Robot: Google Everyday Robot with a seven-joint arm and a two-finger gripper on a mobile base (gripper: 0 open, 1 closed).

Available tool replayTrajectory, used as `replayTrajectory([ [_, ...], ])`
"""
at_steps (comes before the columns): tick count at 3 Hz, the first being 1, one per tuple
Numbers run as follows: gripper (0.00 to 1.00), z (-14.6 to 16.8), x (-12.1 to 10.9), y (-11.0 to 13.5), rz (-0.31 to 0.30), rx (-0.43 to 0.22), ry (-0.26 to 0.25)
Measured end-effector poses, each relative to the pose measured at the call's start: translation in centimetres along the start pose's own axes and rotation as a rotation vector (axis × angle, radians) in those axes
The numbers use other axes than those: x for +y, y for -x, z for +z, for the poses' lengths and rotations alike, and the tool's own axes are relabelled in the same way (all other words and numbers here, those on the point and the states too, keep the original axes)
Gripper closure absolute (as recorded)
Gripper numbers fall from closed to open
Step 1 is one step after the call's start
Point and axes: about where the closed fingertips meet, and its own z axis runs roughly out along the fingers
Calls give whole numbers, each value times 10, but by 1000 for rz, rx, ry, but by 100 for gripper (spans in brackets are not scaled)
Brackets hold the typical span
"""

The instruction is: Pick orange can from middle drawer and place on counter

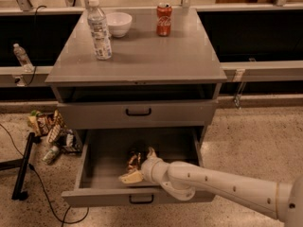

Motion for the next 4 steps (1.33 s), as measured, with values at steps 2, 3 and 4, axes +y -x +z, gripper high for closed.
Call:
replayTrajectory([
  [2,0,19,-24,-15,60,40,-143],
  [3,0,23,-32,-25,100,71,-152],
  [4,0,29,-30,-37,138,116,-129],
])
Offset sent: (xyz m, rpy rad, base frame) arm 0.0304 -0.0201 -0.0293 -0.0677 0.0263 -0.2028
